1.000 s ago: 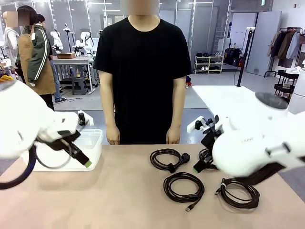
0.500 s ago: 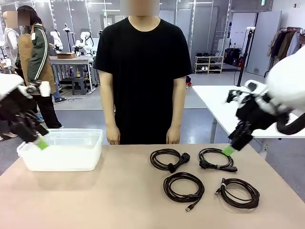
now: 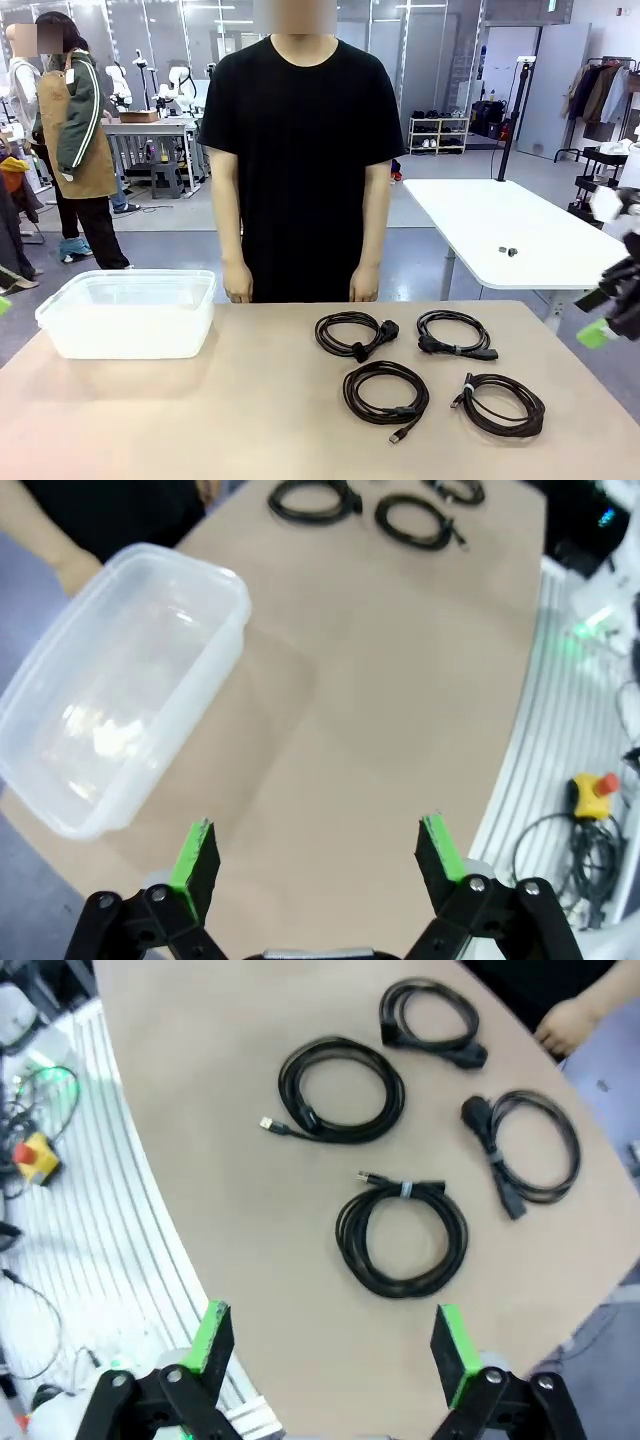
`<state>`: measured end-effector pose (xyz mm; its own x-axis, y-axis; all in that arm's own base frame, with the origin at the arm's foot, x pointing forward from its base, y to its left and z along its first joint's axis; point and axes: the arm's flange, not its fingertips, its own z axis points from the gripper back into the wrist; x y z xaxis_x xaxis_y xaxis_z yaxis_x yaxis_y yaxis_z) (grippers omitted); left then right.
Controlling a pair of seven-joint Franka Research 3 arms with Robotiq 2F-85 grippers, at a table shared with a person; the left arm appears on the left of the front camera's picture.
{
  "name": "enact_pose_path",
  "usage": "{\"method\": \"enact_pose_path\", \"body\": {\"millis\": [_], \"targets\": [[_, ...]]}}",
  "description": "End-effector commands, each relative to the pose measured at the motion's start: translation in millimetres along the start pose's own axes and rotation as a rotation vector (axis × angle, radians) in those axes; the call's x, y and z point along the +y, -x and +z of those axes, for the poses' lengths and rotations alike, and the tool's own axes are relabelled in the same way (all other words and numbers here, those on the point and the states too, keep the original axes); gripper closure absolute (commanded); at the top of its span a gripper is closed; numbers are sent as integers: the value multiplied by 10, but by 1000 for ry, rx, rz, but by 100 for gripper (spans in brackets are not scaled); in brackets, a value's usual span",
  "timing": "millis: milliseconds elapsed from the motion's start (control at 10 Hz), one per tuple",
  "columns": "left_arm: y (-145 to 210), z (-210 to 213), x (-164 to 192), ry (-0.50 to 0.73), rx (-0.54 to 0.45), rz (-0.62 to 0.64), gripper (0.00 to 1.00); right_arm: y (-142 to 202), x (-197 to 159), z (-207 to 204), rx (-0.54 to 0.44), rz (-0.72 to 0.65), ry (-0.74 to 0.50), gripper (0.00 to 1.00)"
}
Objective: Organize and store the cables.
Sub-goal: Place the Power Cable into the Organizing box.
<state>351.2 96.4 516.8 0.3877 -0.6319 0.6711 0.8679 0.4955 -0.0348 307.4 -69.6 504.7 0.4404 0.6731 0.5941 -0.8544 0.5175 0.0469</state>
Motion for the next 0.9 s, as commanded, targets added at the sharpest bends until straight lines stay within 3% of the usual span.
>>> {"method": "enact_pose_path", "body": {"millis": [0,300,600,700,800], "targets": [[239,34,-107,-21,-115,22,0,400,193,104,-100,-17,9,0],[435,102,-117,-50,-129,80,0,827,277,125,-142,-119,8,0],[385,137,-123,-63,-100,95,0,973,309,91,-144,-159,13,0],[354,107,-103,-87,-95,163,0,1012,315,28,-152,-179,19,0],[432,152,-97,-56,-105,96,0,821,-23,483,-121,-169,15,0]]}}
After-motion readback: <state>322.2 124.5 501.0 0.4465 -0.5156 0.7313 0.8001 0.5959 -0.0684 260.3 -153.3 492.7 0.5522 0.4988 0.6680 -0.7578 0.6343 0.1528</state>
